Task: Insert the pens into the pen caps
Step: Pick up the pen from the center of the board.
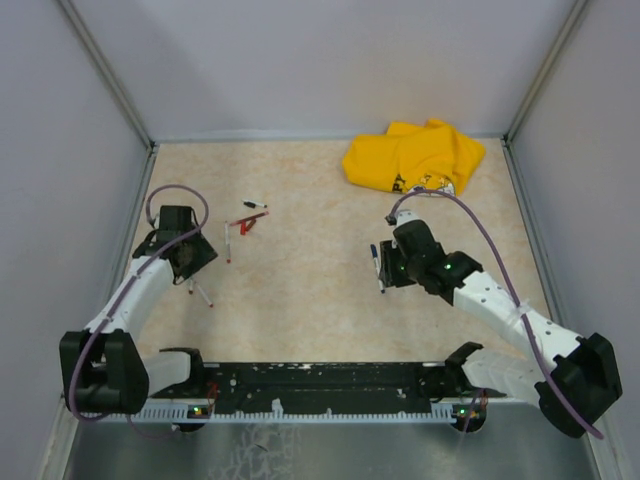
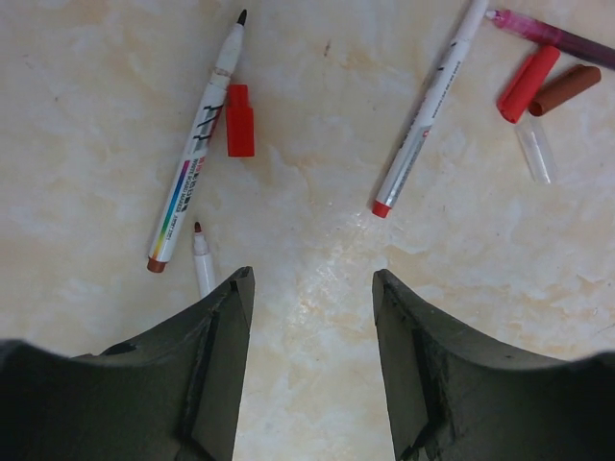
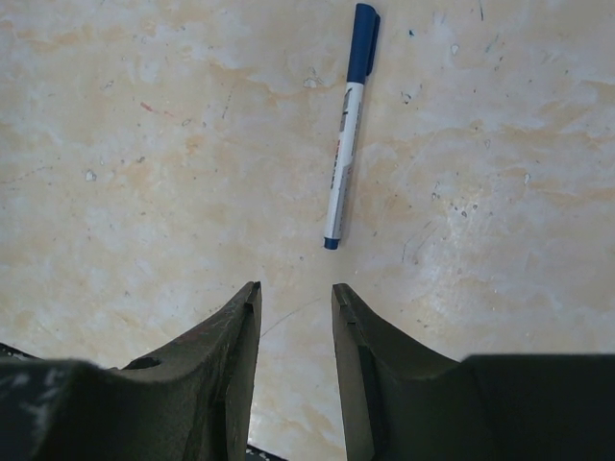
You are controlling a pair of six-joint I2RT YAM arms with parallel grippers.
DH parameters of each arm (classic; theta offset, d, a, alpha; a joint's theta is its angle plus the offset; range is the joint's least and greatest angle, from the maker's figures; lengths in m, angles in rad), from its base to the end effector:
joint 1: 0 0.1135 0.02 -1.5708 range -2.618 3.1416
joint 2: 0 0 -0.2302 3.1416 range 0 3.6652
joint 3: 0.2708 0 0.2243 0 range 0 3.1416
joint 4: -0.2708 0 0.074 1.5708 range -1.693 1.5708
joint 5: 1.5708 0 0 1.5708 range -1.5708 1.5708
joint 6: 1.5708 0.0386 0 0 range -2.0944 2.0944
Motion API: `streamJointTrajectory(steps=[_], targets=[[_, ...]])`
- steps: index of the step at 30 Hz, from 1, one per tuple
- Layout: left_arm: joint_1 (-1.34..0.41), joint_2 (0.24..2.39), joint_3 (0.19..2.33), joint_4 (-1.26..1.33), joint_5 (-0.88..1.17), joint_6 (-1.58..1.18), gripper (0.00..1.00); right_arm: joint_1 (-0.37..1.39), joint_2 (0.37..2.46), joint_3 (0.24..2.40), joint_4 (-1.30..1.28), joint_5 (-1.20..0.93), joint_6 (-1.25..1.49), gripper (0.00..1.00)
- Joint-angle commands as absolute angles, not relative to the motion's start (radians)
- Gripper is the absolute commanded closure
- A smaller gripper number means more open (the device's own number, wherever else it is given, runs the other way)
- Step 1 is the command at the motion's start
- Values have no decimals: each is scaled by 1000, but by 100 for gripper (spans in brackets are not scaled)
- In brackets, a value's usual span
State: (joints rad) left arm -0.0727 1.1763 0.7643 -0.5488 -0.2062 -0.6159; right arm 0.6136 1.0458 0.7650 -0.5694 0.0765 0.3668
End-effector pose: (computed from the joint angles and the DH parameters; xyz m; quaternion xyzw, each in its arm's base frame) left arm 0.2176 -0.0079 0.2028 -0.2843 0.9057 -0.0084 0.3143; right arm 0.1678 0.1146 0.2259 -0.1017 0.9297 0.1343 0.3277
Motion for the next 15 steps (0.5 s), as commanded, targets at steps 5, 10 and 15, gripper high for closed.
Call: streamJointTrajectory(steps=[5,10,15], targets=[[10,1207,747,-478,-104,-564,41,606,1015,746,-546,61,351,64],[11,1252,792,-460,-65,-518,42,606,1011,744,-552,60,345,64],[10,1325,851,-471,-45,-490,43,606,1000,735,-554,64,336,64]])
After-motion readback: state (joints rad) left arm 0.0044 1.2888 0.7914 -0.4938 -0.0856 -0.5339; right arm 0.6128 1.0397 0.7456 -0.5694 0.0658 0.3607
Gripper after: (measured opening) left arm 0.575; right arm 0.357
